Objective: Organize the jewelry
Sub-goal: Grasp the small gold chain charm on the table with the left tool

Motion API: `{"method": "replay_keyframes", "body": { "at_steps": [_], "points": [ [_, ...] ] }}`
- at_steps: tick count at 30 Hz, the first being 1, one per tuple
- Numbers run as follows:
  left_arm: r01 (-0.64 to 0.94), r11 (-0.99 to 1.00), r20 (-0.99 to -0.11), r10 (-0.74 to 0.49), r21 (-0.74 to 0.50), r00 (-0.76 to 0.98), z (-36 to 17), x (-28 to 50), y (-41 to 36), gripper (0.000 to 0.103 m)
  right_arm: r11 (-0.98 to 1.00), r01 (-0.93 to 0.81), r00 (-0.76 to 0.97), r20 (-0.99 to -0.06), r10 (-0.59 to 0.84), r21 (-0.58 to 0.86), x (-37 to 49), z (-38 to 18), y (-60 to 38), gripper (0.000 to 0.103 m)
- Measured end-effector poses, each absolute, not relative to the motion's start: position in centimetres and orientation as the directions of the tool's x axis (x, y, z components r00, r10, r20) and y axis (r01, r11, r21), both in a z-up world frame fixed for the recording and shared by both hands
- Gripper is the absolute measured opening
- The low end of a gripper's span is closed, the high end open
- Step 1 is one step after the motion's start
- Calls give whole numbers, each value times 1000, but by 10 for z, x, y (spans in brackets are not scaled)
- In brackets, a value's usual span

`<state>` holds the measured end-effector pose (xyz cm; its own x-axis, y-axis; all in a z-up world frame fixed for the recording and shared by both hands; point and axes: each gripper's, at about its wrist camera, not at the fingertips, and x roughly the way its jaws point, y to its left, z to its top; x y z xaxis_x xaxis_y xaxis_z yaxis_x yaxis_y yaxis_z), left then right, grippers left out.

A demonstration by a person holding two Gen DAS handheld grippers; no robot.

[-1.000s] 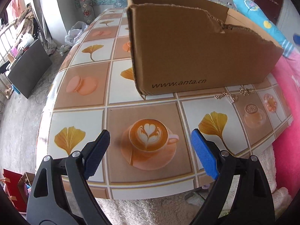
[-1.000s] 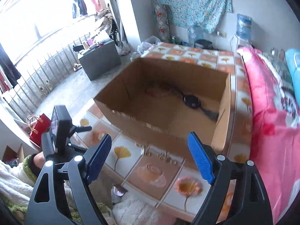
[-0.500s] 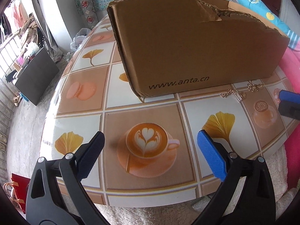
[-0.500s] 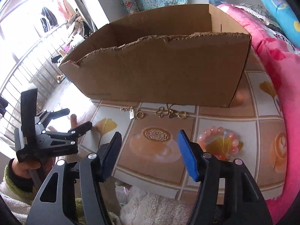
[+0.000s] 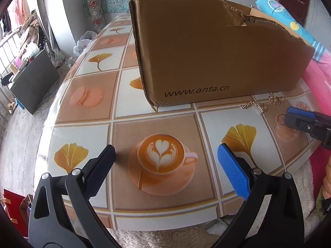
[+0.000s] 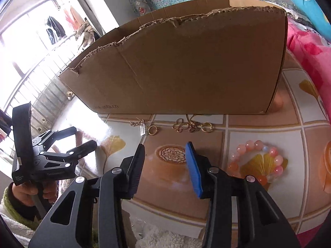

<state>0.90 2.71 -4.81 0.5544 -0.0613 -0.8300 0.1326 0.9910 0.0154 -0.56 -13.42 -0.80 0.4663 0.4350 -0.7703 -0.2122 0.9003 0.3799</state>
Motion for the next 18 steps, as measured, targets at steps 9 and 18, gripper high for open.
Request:
{"method": "replay_keyframes", "body": {
  "at_steps": [9, 18],
  "points": [
    [305, 948, -726, -275, -95, 631, -12, 3, -9, 72, 869, -198, 482, -726, 490, 454, -9, -14, -153, 29],
    [452, 880, -769, -386, -142, 509, -25, 27, -66, 28, 856, -213, 500, -701, 509, 471, -13, -18, -162, 28]
  ]
}}
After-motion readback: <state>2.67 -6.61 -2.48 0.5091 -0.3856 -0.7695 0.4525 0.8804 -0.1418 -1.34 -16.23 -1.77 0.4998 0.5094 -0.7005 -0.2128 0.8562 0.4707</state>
